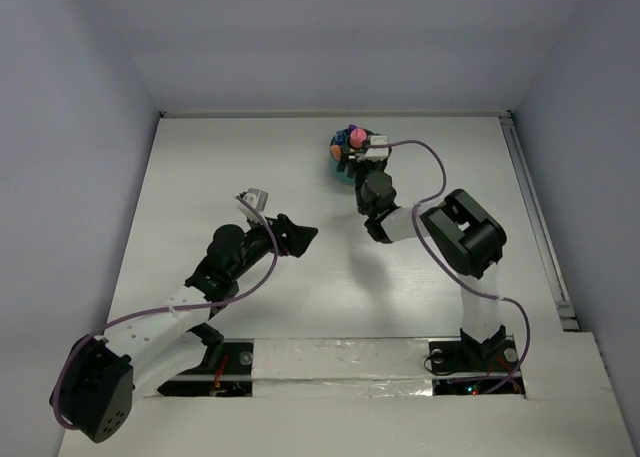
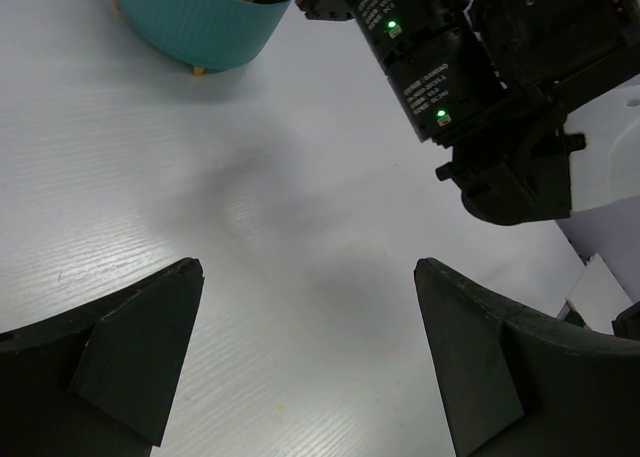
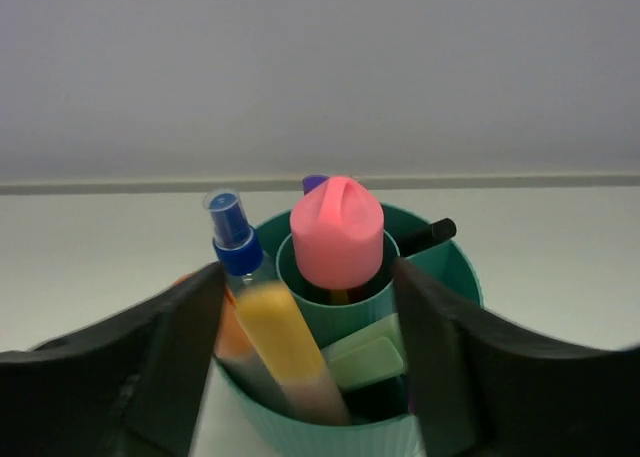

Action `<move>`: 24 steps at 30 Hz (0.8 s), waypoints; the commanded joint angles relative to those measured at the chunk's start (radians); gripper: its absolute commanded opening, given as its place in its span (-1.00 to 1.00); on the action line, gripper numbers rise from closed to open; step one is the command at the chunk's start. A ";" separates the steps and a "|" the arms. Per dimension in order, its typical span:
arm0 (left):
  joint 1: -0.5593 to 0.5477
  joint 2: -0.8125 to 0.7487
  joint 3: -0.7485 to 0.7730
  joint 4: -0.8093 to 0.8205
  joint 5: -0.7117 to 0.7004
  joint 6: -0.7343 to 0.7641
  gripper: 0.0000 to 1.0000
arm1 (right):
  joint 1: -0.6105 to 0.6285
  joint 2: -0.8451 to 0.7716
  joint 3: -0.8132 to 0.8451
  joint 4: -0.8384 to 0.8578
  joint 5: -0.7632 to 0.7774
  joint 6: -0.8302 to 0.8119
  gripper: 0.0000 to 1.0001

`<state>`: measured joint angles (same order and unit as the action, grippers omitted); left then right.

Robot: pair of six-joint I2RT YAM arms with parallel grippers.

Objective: Sort the stationery into containers
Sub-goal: Place the pen in the storage box, then reset both arms

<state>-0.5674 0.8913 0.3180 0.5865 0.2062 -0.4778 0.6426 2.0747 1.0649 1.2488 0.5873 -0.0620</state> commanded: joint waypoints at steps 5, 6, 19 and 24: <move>0.000 -0.035 0.001 0.030 -0.039 -0.044 0.71 | 0.005 -0.249 -0.089 -0.095 -0.020 0.123 1.00; 0.000 -0.046 0.007 0.020 -0.044 -0.050 0.71 | 0.005 -0.277 -0.097 -0.123 -0.024 0.154 1.00; 0.000 -0.279 0.246 -0.292 -0.146 -0.088 0.95 | 0.005 -0.965 -0.278 -0.926 -0.145 0.465 1.00; 0.000 -0.365 0.354 -0.465 -0.251 -0.047 0.98 | 0.005 -1.390 -0.364 -1.093 -0.162 0.472 1.00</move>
<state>-0.5674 0.5751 0.5968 0.2295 0.0360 -0.5541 0.6426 0.8543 0.7189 0.3283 0.4442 0.3782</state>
